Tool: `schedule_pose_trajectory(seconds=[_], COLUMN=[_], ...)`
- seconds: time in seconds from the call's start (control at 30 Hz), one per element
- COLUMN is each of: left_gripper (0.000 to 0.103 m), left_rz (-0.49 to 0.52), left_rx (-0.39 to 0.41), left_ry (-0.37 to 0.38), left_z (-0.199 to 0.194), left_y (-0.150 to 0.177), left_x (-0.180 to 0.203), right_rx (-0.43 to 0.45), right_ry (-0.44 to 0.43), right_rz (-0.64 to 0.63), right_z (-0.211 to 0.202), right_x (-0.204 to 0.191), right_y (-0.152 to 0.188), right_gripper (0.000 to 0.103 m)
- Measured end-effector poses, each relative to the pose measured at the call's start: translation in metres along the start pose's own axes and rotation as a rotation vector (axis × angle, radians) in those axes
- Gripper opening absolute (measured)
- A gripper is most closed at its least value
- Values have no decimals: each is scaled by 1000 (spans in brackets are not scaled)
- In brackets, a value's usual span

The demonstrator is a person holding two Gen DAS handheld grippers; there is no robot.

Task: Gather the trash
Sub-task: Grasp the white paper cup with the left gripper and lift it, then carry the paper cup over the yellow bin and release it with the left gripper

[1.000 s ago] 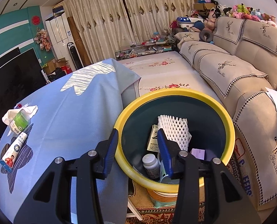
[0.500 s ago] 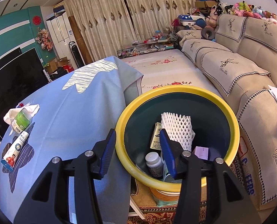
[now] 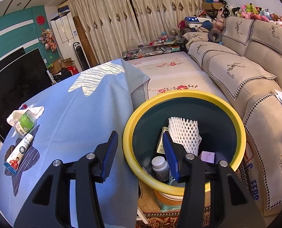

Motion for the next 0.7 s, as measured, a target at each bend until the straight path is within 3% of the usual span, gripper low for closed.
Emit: schedule_pose_trajectory(seconds=[0.3,0.5,0.7], left_gripper=[65,66,66], left_rz=[170,371,539], left_rx=[122,167,161], left_ry=[118,277,438], left_z=[-35,-48,-54], left_y=[-56,-99,-123], left_x=[84,201,326], right_rx=[38,44,66], right_ry=[48,117,169], right_rz=[36,64,140], right_z=[-21,-27,-37], right_x=[25,53,90], right_y=[-3,-1,2], right_gripper=[46,46,46])
Point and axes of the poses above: each gripper's, at about its wrist camera, not at the fingertips, and z roughly the way its jaws point, x to its right, y to its underside, the point moved 6 cm from there along z, roughly the way its jaws point, and after that the axes turned 7 degrees about -x, right-handed, at the moved point
